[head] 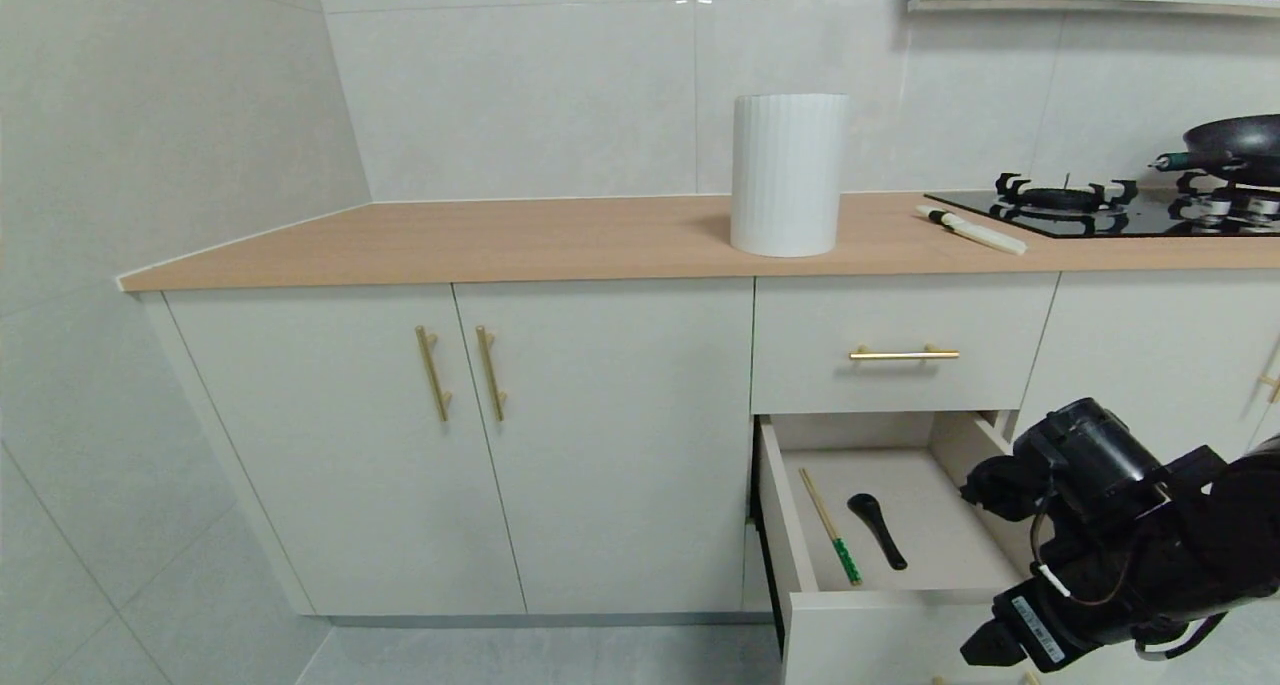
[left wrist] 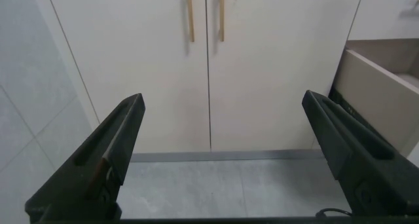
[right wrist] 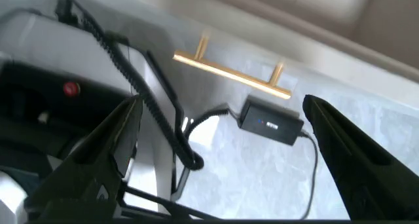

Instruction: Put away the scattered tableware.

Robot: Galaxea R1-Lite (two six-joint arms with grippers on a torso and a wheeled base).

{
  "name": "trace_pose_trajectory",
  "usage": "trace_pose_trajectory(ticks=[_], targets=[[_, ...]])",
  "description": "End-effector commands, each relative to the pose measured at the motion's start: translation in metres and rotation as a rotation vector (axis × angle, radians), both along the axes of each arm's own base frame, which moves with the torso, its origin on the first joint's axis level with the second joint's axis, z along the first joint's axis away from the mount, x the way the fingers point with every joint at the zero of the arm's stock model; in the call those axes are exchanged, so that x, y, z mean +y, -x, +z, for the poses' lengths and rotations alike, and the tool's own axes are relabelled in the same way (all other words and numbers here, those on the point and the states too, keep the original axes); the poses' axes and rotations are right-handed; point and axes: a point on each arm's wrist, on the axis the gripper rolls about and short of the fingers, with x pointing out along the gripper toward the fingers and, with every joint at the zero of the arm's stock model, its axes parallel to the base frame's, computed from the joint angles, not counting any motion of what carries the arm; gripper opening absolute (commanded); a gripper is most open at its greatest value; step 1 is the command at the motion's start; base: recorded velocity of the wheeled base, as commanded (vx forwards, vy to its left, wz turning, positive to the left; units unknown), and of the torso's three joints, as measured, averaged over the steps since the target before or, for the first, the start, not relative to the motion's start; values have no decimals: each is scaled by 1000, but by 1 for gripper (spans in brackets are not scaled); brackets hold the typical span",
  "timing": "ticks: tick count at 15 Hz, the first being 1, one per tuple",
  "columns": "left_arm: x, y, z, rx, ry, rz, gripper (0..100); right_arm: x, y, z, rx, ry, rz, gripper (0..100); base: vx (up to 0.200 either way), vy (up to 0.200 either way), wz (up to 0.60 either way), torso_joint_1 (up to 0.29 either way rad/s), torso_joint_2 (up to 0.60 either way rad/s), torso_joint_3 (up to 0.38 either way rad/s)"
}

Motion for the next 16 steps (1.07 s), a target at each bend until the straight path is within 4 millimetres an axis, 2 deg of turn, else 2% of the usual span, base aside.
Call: trace_pose_trajectory(ticks=[1,5,8,11,16], targets=[[0,0,0,0,0,0,100,9,-3,-17,61,28,26,100,0,0,0,0,0,0],[0,0,0,0,0,0,100,13,-10,-29,97,35,19,100,0,0,0,0,0,0],[0,0,0,0,0,0,100,14,-25,-40,84,12,-70,100,0,0,0,0,0,0],[0,0,0,0,0,0,100,6,-41,-46,81,5,-133,100,0,0,0,0,0,0],[0,0,0,0,0,0,100,-2,-56,-47,52,-18,-206,100,0,0,0,0,0,0]])
